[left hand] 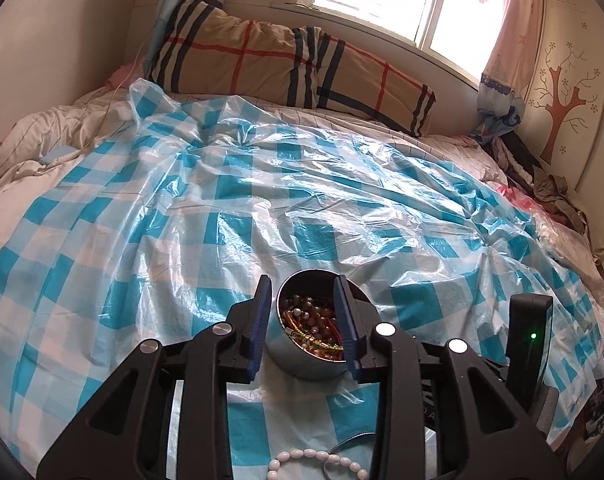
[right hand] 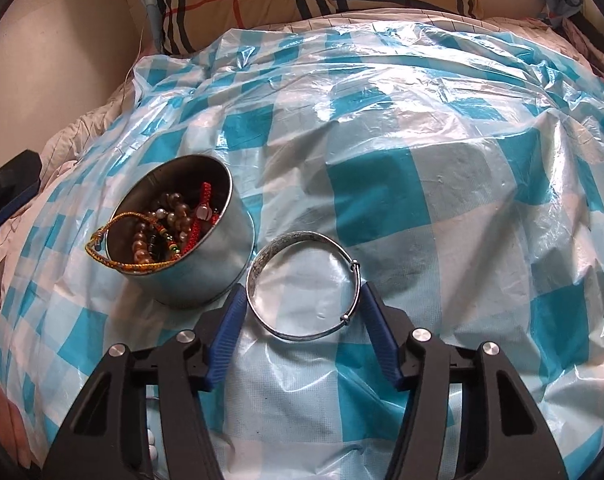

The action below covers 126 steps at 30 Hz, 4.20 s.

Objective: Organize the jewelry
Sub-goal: 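Grasp the silver bangle with the right tool, then lower the silver bangle into the tin and open the right tool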

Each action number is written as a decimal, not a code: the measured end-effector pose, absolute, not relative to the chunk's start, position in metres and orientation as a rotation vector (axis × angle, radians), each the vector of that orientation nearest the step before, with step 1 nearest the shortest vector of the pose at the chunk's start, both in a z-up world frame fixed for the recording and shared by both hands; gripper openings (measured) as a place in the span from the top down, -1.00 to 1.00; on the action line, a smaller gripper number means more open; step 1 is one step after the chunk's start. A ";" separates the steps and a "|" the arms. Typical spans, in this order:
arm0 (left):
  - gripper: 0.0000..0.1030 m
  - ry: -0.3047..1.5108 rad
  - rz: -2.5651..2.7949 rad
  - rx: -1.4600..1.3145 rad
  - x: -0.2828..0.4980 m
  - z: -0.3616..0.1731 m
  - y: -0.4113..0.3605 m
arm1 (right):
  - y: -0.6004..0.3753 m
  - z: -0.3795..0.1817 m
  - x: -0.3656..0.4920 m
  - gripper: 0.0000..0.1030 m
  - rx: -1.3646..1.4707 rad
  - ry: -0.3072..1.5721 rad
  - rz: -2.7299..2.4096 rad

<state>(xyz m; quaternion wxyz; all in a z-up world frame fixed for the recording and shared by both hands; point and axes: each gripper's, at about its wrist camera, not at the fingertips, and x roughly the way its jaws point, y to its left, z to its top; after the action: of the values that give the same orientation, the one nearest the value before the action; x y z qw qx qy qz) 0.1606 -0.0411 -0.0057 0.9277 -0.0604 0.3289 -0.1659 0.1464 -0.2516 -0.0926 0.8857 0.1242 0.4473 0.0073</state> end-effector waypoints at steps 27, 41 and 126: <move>0.25 0.755 -0.313 -0.080 0.152 -0.027 -0.039 | -0.255 -0.045 0.125 0.83 0.298 0.707 0.052; 0.25 0.770 -0.323 -0.082 0.150 -0.031 -0.039 | -0.266 -0.083 0.172 -0.40 0.124 0.907 -0.014; 0.12 0.664 -0.163 -0.212 0.148 -0.013 0.010 | -0.153 -0.051 0.193 -0.53 -0.192 0.847 0.279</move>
<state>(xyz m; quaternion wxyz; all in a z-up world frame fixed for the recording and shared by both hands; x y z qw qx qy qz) 0.1480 0.0097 -0.0130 0.9367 -0.1036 0.3248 -0.0796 0.1927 -0.1533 -0.0508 0.8978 -0.0926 0.4089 0.1348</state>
